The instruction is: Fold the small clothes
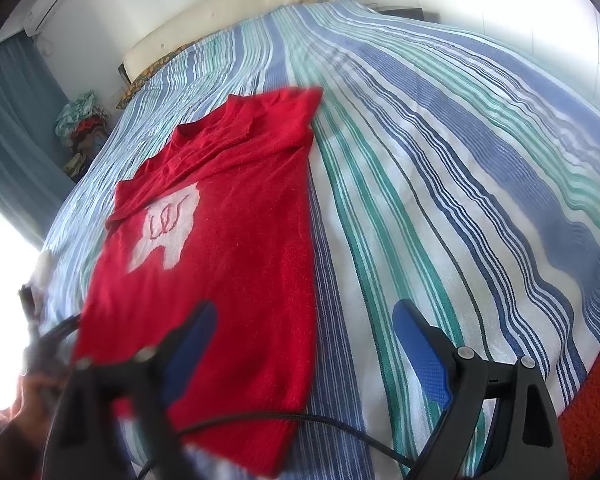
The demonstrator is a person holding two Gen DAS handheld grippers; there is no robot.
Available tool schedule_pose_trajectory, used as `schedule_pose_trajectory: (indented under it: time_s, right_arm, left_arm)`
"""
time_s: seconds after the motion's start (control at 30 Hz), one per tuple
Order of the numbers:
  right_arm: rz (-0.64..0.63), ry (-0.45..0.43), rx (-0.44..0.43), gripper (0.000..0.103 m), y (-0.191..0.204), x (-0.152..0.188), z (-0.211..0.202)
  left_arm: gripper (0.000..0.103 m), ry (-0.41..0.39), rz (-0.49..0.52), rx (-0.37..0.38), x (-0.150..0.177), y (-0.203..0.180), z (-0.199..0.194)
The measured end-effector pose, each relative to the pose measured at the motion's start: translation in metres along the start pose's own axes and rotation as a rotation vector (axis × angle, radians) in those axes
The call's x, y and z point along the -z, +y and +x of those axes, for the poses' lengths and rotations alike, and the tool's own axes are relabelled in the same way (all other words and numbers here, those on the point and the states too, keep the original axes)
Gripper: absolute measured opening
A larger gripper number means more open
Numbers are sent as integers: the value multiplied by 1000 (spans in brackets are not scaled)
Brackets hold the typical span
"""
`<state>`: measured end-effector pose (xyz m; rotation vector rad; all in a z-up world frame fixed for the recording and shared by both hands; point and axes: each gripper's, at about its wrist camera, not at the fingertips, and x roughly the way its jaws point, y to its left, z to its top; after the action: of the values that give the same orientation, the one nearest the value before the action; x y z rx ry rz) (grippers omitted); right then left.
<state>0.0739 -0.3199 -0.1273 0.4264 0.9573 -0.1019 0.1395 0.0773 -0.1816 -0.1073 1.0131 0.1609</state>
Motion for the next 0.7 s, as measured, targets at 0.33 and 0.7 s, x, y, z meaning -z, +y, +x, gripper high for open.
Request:
schedule_pose_trajectory:
  time_s: [0.33,0.7]
  right_arm:
    - [-4,-1,0,89,1,0,0]
    - [-10,-2,-2,89,2,0,-1]
  left_arm:
    - [103,-4,3,-7,1,-1,0]
    - [103,-5,3,-8,1,-1,0]
